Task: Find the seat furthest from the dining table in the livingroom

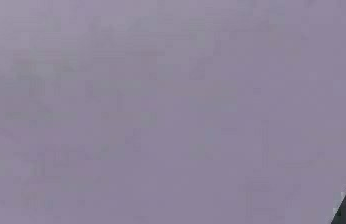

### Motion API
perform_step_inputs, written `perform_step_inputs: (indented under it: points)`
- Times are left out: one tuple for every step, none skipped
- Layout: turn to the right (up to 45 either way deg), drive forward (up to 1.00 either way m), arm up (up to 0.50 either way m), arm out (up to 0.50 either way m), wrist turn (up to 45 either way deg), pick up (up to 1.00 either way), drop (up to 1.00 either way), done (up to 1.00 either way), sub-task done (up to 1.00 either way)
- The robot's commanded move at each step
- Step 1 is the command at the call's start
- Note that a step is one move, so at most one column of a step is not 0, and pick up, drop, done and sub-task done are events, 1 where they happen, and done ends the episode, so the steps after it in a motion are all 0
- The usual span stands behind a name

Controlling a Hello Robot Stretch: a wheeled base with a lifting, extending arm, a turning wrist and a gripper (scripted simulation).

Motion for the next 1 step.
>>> perform_step_inputs:
  points:
    - [-45.0,0.0,0.0,0.0,0.0,0.0,0.0,0.0,0.0]
